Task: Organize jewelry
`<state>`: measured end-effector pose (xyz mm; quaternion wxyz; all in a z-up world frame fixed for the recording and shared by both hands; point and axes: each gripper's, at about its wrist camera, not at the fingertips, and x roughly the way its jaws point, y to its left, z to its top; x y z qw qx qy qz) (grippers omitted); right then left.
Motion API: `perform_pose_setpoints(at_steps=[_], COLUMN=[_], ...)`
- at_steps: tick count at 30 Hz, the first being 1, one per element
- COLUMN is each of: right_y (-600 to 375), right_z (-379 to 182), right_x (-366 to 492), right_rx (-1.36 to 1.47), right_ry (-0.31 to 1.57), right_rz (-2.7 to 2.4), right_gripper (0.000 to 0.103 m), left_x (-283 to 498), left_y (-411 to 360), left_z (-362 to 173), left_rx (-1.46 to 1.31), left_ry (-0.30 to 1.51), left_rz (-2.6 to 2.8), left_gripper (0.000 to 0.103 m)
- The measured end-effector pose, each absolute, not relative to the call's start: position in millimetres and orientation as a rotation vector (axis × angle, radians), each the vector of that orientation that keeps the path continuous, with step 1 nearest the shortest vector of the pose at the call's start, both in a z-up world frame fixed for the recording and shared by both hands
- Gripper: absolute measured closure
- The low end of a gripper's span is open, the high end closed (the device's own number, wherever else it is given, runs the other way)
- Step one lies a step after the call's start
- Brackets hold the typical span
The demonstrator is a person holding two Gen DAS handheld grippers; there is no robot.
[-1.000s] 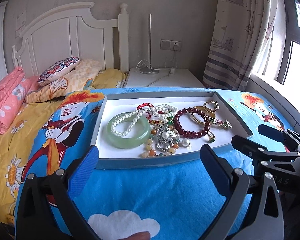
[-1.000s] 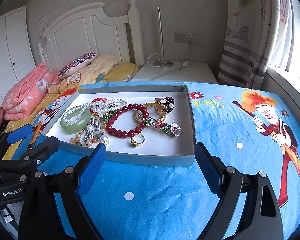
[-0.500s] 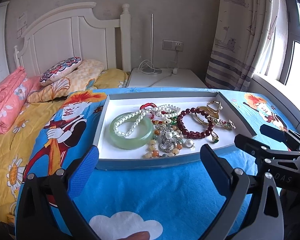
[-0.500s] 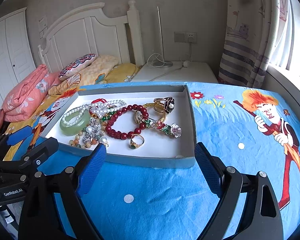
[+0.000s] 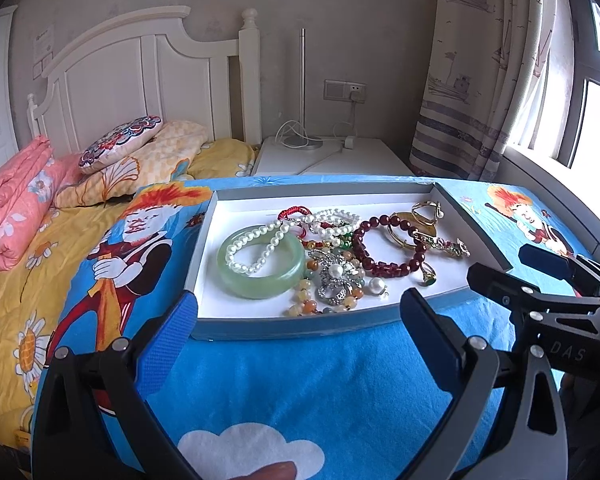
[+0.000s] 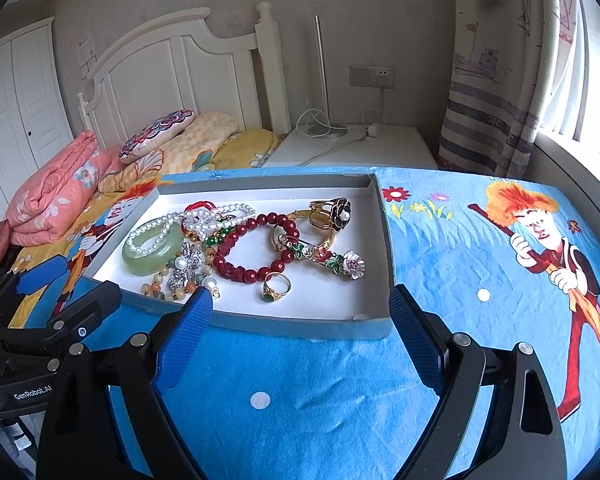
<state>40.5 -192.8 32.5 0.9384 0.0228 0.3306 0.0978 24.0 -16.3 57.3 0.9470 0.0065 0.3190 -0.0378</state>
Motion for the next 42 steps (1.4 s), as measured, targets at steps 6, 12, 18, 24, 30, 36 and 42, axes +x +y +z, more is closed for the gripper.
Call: perform_pose_setpoints(at_steps=[6, 12, 18, 24, 30, 36, 42], right_y=[-192.3, -192.3, -192.3, -192.5, -192.3, -192.1, -188.9], right_z=[33.3, 34.4, 35.9, 35.9, 35.8, 36.0, 38.0], right_x=[40.8, 40.6, 39.2, 39.3, 39.2, 38.8, 38.8], right_rx=[0.045, 0.043, 0.043, 0.042, 0.043, 0.042, 0.039], right_ry=[0.673, 0.669, 0.664, 0.665, 0.663, 0.663, 0.666], right_rz=[0.201, 0.2, 0.2, 0.2, 0.2, 0.201, 0.211], right_gripper=[0.017, 0.017, 0.017, 0.017, 0.017, 0.017, 0.017], left_x=[23.6, 23.6, 23.7, 22.2, 20.4, 19.6, 22.1], left_y=[-16.6, -17.1, -17.9, -18.9, -19.5, -20.9, -20.2], left_z=[57.2, 57.1, 57.1, 58.2, 60.4, 60.9, 60.1], left_rx=[0.015, 0.016, 0.021, 0.025, 0.034, 0.042, 0.019], left_ry=[0.649, 0.647, 0.644, 0.639, 0.627, 0.623, 0.647], left_rz=[-0.076, -0.077, -0.075, -0.078, -0.077, -0.077, -0.085], left_gripper=[0.003, 0.003, 0.003, 0.003, 0.003, 0.003, 0.003])
